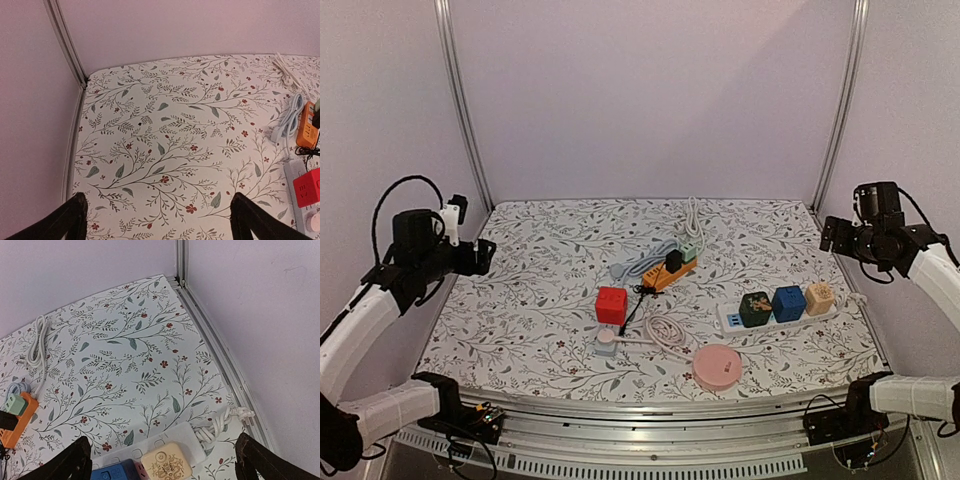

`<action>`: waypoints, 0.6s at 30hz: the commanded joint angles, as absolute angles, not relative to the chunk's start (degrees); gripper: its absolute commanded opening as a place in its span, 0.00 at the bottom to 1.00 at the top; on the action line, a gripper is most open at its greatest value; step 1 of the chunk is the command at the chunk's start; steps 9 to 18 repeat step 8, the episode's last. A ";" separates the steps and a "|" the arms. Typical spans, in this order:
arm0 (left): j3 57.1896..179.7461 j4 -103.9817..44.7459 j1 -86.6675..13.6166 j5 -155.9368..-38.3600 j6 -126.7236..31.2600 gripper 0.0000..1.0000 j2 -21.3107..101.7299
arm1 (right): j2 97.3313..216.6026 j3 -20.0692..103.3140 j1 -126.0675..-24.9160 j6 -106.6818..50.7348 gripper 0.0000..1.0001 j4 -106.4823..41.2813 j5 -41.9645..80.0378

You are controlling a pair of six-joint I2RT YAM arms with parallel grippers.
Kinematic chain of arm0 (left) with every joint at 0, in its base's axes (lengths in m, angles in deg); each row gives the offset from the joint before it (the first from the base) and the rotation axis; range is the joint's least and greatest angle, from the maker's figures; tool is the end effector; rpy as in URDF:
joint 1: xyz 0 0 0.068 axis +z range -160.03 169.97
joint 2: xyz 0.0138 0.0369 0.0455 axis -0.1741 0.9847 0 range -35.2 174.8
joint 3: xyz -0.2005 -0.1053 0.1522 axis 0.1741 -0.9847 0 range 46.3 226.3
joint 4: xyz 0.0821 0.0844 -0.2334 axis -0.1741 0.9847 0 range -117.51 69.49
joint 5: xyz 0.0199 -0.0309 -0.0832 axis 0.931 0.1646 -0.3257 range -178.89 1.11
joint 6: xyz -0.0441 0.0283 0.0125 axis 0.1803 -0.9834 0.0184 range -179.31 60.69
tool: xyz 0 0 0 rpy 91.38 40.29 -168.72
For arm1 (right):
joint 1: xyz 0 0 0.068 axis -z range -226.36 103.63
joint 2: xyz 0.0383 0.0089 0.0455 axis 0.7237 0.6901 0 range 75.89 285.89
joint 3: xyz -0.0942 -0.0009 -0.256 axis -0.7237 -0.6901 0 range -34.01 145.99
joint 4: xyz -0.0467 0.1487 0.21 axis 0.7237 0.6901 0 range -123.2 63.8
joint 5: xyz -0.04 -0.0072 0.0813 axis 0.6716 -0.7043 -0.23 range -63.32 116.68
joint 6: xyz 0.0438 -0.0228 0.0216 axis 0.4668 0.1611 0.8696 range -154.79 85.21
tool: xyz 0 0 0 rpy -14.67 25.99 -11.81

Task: Insert the plug
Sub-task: Reset both arms

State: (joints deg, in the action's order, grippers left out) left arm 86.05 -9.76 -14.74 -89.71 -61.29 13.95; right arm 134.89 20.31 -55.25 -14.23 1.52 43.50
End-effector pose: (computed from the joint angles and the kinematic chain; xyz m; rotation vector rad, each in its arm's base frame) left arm 0.1956 -0.0166 0.2825 0.1284 2.0408 -0.0445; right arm 0.2156 0.0233 0.3110 0.3798 2.1916 -0.0507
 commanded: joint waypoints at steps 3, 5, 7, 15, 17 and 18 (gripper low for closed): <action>79.91 -16.89 -9.46 -93.98 -55.83 0.99 9.45 | 131.16 16.92 -55.05 -13.24 0.99 2.04 52.91; 78.30 -17.54 -7.90 -94.59 -55.40 0.99 8.14 | 129.43 15.49 -55.05 -13.51 0.98 0.49 52.70; 77.03 -18.02 -7.18 -94.96 -55.53 1.00 7.20 | 127.30 14.29 -55.06 -14.58 0.99 -1.30 52.71; 76.46 -18.34 -7.06 -95.20 -55.75 0.99 6.92 | 126.31 13.98 -55.02 -15.69 0.99 -1.62 52.74; 76.46 -18.34 -7.06 -95.20 -55.75 0.99 6.92 | 126.31 13.98 -55.02 -15.69 0.99 -1.62 52.74; 76.46 -18.34 -7.06 -95.20 -55.75 0.99 6.92 | 126.31 13.98 -55.02 -15.69 0.99 -1.62 52.74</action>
